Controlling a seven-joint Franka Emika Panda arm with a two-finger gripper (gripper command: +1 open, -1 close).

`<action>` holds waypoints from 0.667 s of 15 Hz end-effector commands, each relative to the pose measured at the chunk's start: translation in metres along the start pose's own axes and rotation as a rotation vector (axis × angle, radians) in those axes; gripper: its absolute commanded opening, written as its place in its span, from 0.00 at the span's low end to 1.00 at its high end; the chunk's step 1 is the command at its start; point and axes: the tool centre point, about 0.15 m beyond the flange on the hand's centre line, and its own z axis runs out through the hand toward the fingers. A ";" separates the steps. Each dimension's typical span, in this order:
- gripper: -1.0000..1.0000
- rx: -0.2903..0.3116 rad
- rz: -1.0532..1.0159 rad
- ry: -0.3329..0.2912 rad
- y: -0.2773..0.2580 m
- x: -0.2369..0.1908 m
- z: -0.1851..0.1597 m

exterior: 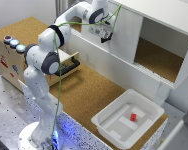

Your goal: Slide the door to the left side

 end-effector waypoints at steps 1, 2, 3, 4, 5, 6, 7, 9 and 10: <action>0.00 -0.103 -0.008 0.094 -0.062 -0.049 -0.015; 0.00 -0.100 -0.010 0.094 -0.067 -0.049 -0.015; 0.00 -0.098 -0.014 0.094 -0.071 -0.049 -0.015; 0.00 -0.096 -0.017 0.095 -0.076 -0.049 -0.016; 0.00 -0.095 -0.021 0.097 -0.080 -0.050 -0.016; 0.00 -0.093 -0.025 0.097 -0.084 -0.050 -0.017; 0.00 -0.089 -0.028 0.099 -0.089 -0.050 -0.018; 0.00 -0.085 -0.035 0.104 -0.098 -0.051 -0.019; 0.00 -0.081 -0.041 0.104 -0.103 -0.051 -0.020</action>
